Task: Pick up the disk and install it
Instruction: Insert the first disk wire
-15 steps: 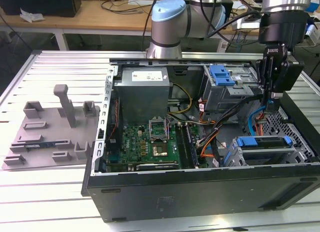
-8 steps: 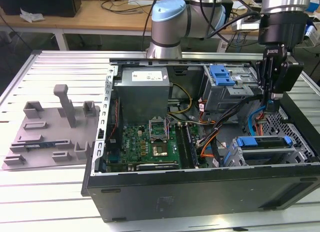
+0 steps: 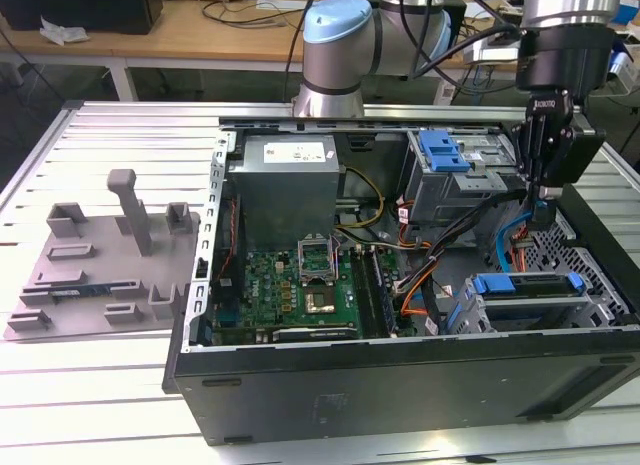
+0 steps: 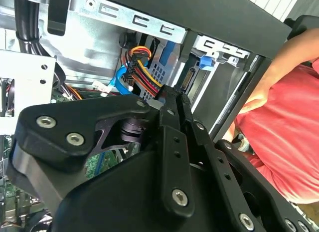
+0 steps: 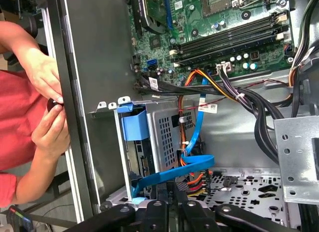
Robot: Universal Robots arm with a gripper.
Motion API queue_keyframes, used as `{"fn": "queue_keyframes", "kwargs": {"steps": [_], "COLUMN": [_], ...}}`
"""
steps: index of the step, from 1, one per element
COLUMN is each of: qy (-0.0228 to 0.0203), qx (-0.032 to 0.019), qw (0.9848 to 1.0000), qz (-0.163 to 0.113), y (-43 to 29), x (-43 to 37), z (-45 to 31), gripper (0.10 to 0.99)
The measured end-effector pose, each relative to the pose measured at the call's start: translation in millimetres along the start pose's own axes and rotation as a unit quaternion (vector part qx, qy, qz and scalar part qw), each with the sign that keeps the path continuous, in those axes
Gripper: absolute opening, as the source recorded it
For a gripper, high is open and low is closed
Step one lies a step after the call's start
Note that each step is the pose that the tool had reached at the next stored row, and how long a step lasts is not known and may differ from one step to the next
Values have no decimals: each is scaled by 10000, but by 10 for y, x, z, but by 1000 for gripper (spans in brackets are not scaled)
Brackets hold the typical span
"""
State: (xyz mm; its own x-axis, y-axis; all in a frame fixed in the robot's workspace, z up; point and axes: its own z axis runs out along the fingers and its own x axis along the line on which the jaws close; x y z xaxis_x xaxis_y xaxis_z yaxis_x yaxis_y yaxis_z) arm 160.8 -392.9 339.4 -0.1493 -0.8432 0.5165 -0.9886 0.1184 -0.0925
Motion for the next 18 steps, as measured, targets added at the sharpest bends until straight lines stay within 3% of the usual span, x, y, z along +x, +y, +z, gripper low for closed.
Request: {"fn": "queue_keyframes", "kwargs": {"steps": [5, 7, 10, 12, 15, 18], "qy": [3, -70, -133, -229, -416, -543], "qx": [0, -20, -41, -60, -91, -111], "qw": [10000, 10000, 9999, 9997, 9991, 9985], "qz": [0, -4, -11, -10, -12, -9], "y": [0, -29, -56, -63, -80, -97], "x": [2, 27, 34, 52, 112, 202], "z": [4, 22, 29, 41, 76, 106], "gripper": [165, 165, 165, 165, 165, 165]}}
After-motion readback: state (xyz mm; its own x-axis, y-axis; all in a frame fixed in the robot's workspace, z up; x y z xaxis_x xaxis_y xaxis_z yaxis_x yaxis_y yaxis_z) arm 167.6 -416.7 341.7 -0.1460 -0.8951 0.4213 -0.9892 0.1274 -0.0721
